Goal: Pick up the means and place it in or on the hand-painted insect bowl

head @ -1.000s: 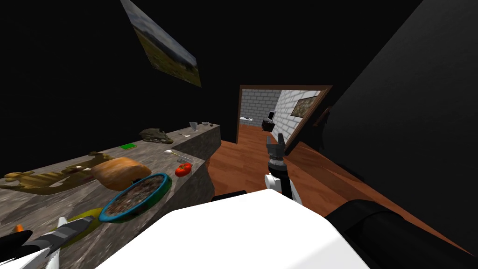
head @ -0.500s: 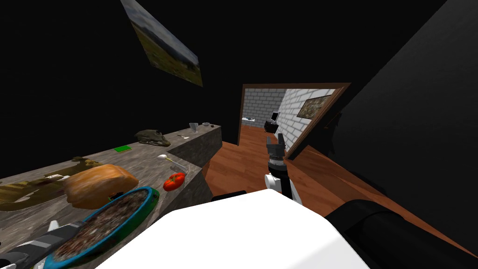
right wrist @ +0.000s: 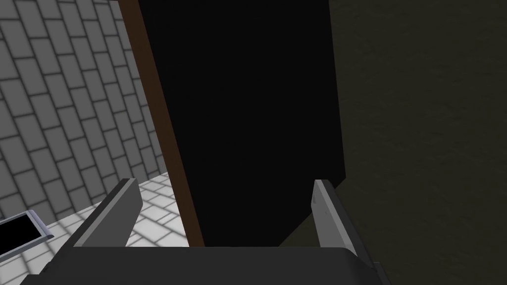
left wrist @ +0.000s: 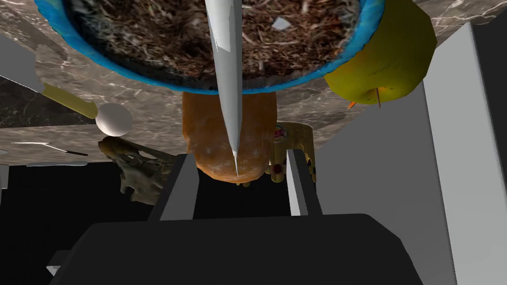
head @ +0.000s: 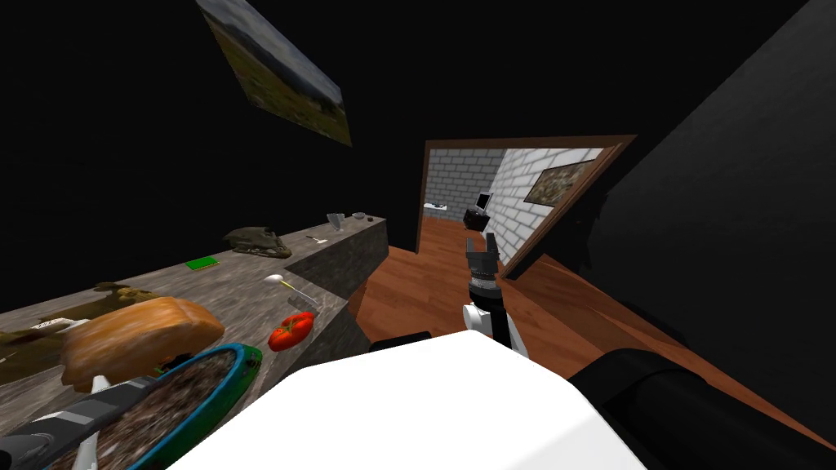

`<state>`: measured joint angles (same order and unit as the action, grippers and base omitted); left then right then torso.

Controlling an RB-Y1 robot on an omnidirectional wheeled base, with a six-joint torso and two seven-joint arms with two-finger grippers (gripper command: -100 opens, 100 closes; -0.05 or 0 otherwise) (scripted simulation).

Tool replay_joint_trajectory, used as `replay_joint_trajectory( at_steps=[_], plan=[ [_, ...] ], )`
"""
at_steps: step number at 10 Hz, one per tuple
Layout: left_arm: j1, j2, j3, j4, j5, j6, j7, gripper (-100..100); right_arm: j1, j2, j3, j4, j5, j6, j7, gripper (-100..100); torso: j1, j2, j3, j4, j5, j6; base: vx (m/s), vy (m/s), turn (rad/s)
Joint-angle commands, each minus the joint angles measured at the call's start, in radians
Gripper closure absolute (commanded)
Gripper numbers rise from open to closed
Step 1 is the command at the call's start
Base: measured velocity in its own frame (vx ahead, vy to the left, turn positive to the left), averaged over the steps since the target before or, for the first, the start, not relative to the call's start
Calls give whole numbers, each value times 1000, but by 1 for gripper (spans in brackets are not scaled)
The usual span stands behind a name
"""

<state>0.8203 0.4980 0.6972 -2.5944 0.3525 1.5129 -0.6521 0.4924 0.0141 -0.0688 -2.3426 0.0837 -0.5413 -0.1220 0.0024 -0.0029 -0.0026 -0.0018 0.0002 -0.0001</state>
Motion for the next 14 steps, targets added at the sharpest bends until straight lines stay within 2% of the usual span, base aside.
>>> replay_joint_trajectory(
  at_steps=[1, 4, 5, 6, 14],
  plan=[
    [0, 0, 0, 0, 0, 0, 0, -100, 0, 0, 0, 0, 0, 0, 0, 0, 0, 0, 0, 0, 0, 0, 0, 0, 0],
    [0, 0, 0, 0, 0, 0, 0, -100, 0, 0, 0, 0, 0, 0, 0, 0, 0, 2, 1, 0, 0, 0, 0, 0, 0],
    [0, 0, 0, 0, 0, 0, 0, 0, 0, 0, 0, 0, 0, 0, 0, 0, 0, 2, 1, 0, 0, 0, 0, 0, 0],
    [-12, 21, 50, -2, 46, 37, -3, -100, 0, 0, 0, 0, 0, 0, 0, 0, 0, 2, 1, 0, 0, 0, -12, -13, -54],
    [-60, 107, 260, -12, 228, 184, -15, -100, 0, 0, 0, 0, 0, 0, 0, 0, -1, 3, 2, 1, 0, 0, -17, -19, -39]
  ],
)
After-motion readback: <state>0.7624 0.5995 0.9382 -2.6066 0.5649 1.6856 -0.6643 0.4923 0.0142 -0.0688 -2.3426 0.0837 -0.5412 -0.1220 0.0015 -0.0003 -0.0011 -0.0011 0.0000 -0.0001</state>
